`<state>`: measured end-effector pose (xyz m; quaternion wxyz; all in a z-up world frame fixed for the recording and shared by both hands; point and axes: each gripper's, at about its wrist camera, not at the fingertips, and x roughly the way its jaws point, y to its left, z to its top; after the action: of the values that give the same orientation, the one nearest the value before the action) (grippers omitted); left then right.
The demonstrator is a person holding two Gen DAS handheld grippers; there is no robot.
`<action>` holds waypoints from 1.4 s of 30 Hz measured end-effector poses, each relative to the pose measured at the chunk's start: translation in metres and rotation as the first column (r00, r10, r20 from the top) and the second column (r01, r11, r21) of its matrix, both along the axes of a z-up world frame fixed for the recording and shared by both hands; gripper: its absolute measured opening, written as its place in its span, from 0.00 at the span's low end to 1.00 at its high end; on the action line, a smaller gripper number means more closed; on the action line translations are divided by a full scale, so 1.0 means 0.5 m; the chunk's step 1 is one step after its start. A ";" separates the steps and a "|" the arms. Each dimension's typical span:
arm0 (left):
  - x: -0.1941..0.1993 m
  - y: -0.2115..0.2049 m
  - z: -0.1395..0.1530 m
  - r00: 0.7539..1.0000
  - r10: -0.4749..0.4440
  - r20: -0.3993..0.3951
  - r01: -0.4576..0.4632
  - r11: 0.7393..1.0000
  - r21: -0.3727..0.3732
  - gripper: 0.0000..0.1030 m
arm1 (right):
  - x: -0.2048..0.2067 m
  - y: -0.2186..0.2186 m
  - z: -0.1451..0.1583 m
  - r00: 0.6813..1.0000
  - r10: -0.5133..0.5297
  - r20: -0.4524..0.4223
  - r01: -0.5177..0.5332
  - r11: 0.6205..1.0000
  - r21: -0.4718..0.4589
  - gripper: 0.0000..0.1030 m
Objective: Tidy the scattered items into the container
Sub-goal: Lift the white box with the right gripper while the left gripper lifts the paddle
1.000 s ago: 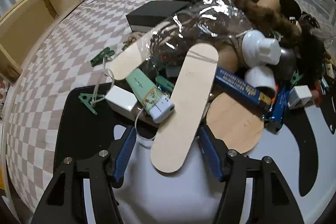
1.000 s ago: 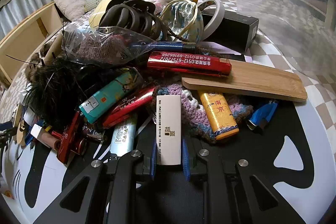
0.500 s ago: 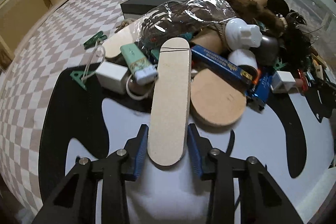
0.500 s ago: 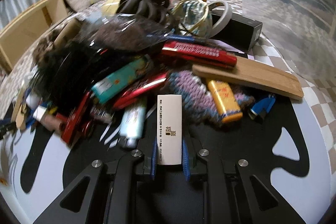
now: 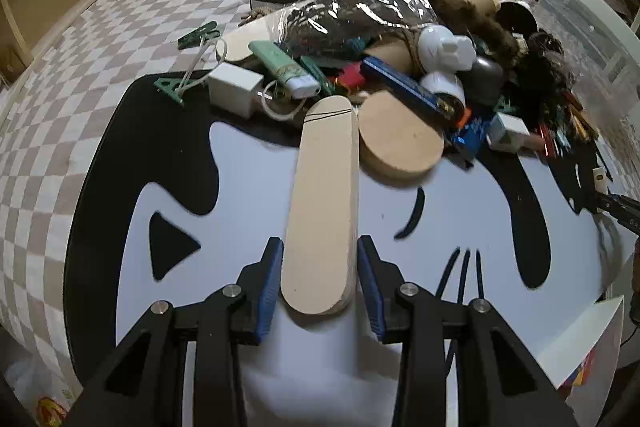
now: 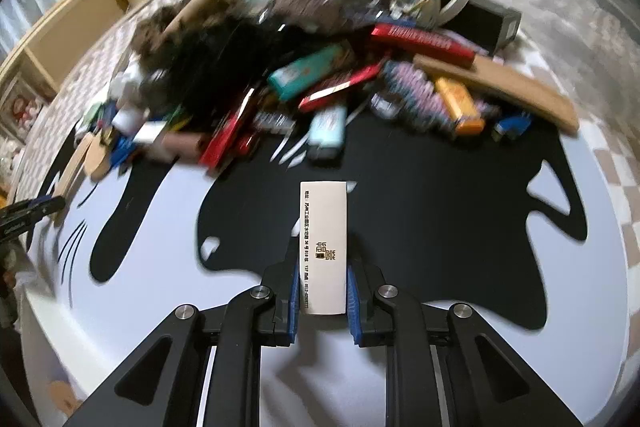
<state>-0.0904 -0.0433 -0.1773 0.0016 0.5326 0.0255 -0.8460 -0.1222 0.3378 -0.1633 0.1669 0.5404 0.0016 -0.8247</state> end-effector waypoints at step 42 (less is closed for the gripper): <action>-0.034 0.042 -0.025 0.997 -0.068 -0.032 0.064 0.990 -0.122 0.46 | -0.020 -0.038 -0.024 1.000 0.010 0.029 -0.010 1.000 0.005 0.22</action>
<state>-0.1076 -0.0223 -0.1900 0.0052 0.5169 -0.0434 -0.8549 -0.1321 0.3188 -0.1753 0.1694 0.5528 0.0041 -0.8159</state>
